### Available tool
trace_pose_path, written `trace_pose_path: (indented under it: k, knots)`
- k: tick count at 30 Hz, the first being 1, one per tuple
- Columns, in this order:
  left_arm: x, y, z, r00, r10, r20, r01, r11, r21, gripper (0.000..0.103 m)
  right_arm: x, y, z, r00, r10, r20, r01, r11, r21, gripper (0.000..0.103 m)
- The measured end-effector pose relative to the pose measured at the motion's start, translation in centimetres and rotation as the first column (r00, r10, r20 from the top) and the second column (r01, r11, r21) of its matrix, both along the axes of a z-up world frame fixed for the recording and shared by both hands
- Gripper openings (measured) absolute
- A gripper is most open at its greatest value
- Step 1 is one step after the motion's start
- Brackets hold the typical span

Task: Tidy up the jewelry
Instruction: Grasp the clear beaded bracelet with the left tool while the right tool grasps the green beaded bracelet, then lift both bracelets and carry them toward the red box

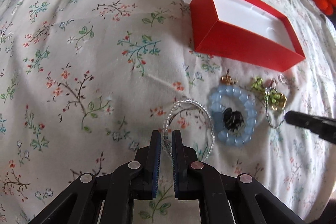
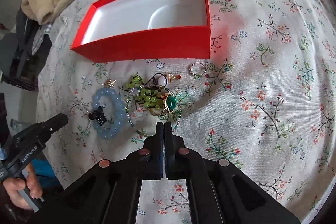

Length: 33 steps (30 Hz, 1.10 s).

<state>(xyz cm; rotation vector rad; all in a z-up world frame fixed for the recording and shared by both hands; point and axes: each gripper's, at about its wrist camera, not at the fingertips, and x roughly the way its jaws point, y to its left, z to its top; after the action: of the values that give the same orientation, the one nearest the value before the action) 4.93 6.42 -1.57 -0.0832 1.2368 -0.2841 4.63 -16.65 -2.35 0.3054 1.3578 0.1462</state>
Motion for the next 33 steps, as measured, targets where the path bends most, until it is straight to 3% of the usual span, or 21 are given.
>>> trace_pose_path:
  k: [8, 10, 11, 12, 13, 14, 15, 16, 22, 25, 26, 33]
  knots:
    - [-1.7, 1.1, -0.8, 0.999, -0.033, -0.025, 0.034, 0.999, 0.010, 0.005, -2.2, -1.5, 2.1, 0.999, 0.006, 0.052, -0.006, 1.000, 0.006, 0.000]
    - [-2.1, 1.3, -0.8, 0.999, -0.038, -0.011, 0.038, 0.999, 0.011, 0.007, -2.5, -2.4, 2.0, 0.999, -0.022, 0.044, 0.021, 0.999, 0.034, 0.005]
    - [-2.2, 1.3, -0.8, 0.999, -0.039, -0.006, 0.039, 0.999, 0.010, 0.014, -2.4, -2.7, 1.8, 0.999, -0.036, 0.032, 0.035, 0.998, 0.049, 0.005]
    - [-2.2, 1.4, -0.8, 0.999, -0.040, -0.001, 0.040, 0.999, 0.012, 0.019, -2.3, -2.9, 1.6, 0.998, -0.051, 0.023, 0.049, 0.997, 0.063, 0.015]
    - [-2.2, 1.5, -0.8, 0.999, -0.036, 0.009, 0.036, 0.999, 0.019, 0.036, -2.1, -3.1, 1.4, 0.998, -0.068, 0.017, 0.067, 0.995, 0.074, 0.024]
    - [-2.1, 1.5, -0.7, 0.999, -0.028, 0.018, 0.027, 0.999, 0.032, 0.050, -1.9, -3.1, 1.3, 0.997, -0.078, 0.017, 0.077, 0.994, 0.076, 0.043]
    - [-2.2, 1.7, -0.6, 0.999, -0.017, 0.037, 0.014, 0.998, 0.056, 0.052, -1.8, -3.1, 1.1, 0.996, -0.087, 0.018, 0.085, 0.994, 0.071, 0.056]
    - [-2.1, 1.8, -0.6, 0.999, -0.015, 0.044, 0.013, 0.998, 0.064, 0.052, -1.6, -3.0, 1.0, 0.996, -0.091, 0.020, 0.090, 0.994, 0.064, 0.057]
    - [-1.6, 1.6, -1.3, 0.999, -0.033, 0.042, 0.030, 0.997, 0.078, 0.053, 0.0, -0.3, -1.0, 0.999, -0.043, -0.010, 0.043, 0.999, -0.032, 0.053]
    - [-1.7, 0.8, -1.4, 0.997, -0.058, 0.049, 0.053, 0.993, 0.102, 0.058, 0.3, 1.5, -1.5, 0.999, 0.036, 0.014, -0.034, 0.990, -0.136, 0.011]
    - [-1.8, 0.6, -1.4, 0.996, -0.066, 0.053, 0.060, 0.992, 0.107, 0.060, 0.2, 1.9, -1.5, 0.997, 0.070, 0.023, -0.065, 0.985, -0.158, 0.006]
    - [-2.5, 0.4, -1.0, 0.993, -0.104, 0.060, 0.098, 0.991, 0.092, 0.060, -1.6, 1.0, 0.5, 0.993, 0.106, 0.054, -0.097, 0.985, -0.145, 0.004]
